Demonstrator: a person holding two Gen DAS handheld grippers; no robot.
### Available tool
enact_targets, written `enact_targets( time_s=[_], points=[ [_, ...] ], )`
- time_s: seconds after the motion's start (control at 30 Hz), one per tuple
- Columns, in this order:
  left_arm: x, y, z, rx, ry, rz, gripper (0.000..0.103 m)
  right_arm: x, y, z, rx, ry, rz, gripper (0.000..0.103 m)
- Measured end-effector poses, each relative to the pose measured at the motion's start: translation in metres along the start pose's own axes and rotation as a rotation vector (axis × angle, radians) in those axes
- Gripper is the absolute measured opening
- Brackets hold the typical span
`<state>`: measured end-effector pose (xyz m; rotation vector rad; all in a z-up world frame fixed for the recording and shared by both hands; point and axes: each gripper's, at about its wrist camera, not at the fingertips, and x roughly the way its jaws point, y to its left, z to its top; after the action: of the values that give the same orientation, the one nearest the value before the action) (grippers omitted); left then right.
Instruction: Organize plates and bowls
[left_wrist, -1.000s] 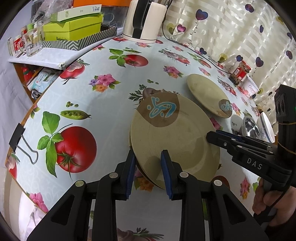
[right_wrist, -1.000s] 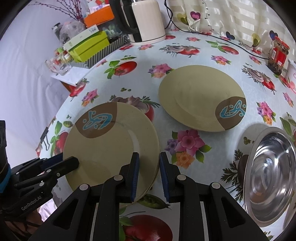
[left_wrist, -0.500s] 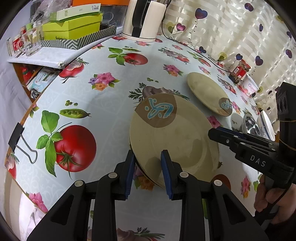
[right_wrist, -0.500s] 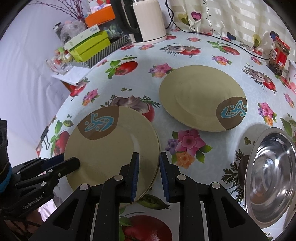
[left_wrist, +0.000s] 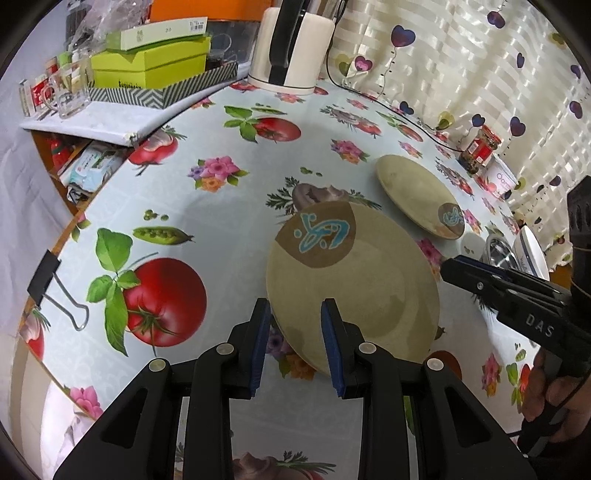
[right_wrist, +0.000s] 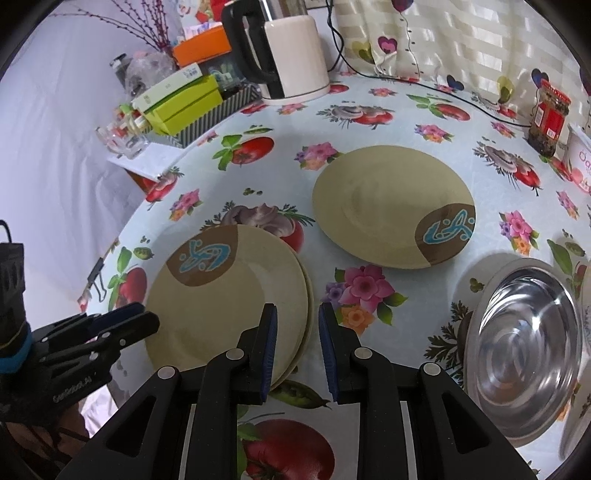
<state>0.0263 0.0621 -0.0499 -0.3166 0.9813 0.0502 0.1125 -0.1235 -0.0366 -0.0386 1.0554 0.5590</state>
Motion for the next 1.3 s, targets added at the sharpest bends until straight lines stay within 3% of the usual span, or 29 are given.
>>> enact_targets(
  time_s=[0.13, 0.23, 0.47, 1.3],
  points=[
    [-0.003, -0.003, 0.002, 0.007, -0.009, 0.003, 0.029, -0.009, 0.003, -0.002, -0.025, -0.022, 0.008, 0.024],
    [-0.006, -0.006, 0.003, 0.011, -0.016, 0.005, 0.029, -0.014, 0.006, -0.003, -0.037, -0.037, 0.004, 0.032],
    [-0.014, -0.016, 0.007, 0.029, -0.038, 0.009, 0.029, -0.026, 0.004, -0.003, -0.015, -0.056, 0.022, 0.035],
    [-0.021, -0.046, 0.015, 0.085, -0.056, -0.006, 0.029, -0.061, -0.01, -0.009, 0.034, -0.108, 0.028, 0.035]
  ],
)
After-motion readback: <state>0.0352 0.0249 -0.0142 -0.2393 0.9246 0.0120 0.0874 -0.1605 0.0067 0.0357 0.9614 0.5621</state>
